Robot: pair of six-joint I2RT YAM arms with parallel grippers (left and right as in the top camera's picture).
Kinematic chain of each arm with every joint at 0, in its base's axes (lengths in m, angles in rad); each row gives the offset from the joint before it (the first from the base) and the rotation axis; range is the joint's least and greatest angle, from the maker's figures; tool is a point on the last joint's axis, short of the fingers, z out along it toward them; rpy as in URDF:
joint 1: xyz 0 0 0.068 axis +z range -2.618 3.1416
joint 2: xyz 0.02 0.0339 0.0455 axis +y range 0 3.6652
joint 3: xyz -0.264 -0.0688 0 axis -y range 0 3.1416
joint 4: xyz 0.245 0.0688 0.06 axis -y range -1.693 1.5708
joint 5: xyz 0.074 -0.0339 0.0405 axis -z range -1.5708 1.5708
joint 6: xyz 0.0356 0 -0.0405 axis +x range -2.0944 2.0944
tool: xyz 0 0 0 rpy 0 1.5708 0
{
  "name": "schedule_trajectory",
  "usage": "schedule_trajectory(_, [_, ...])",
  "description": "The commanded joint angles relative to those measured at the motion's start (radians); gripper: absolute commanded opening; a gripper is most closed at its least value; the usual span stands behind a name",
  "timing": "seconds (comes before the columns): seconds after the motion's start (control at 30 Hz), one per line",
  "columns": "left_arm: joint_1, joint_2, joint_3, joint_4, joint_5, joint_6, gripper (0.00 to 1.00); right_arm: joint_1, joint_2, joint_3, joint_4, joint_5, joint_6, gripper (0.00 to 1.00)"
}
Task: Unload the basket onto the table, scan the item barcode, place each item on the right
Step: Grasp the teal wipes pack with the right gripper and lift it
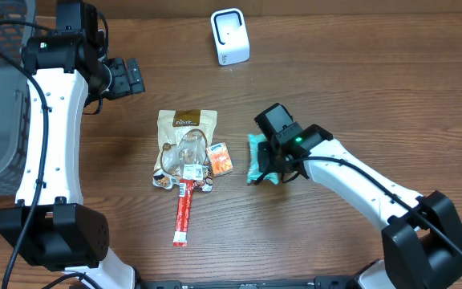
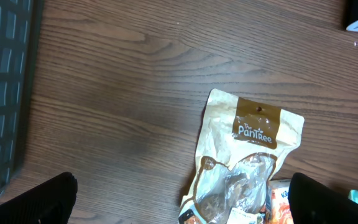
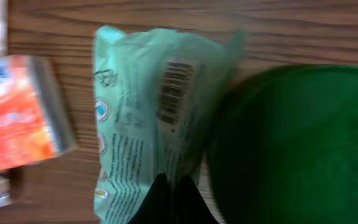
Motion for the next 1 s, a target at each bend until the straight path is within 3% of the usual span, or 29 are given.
schedule_trajectory(0.0, [-0.004,0.000,0.016,0.001,0.001,0.009,1.00,-0.033,-0.001,0.026,-0.053,0.189,-0.005,0.04])
schedule_trajectory(0.3, [-0.004,0.000,0.016,0.000,0.001,0.009,1.00,-0.082,-0.001,0.027,-0.041,0.079,0.006,0.04])
schedule_trajectory(0.43, [-0.004,0.000,0.016,0.000,0.001,0.009,1.00,-0.082,0.002,0.026,-0.013,-0.003,0.182,0.06])
schedule_trajectory(0.5, [-0.004,0.000,0.016,0.000,0.001,0.009,1.00,-0.081,0.005,0.026,-0.011,-0.014,0.270,0.37])
schedule_trajectory(0.53, [-0.004,0.000,0.016,0.001,0.001,0.009,1.00,-0.078,0.007,0.026,-0.007,-0.026,0.293,0.67])
schedule_trajectory(0.57, [-0.004,0.000,0.016,0.001,0.001,0.009,1.00,-0.076,0.008,0.026,-0.004,-0.038,0.293,0.74])
schedule_trajectory(0.9, [-0.004,0.000,0.016,0.001,0.001,0.009,1.00,-0.066,0.008,0.024,-0.072,-0.078,0.288,0.66])
schedule_trajectory(0.97, [-0.004,0.000,0.016,0.000,0.001,0.009,1.00,-0.055,0.008,0.024,-0.108,-0.083,0.288,0.57])
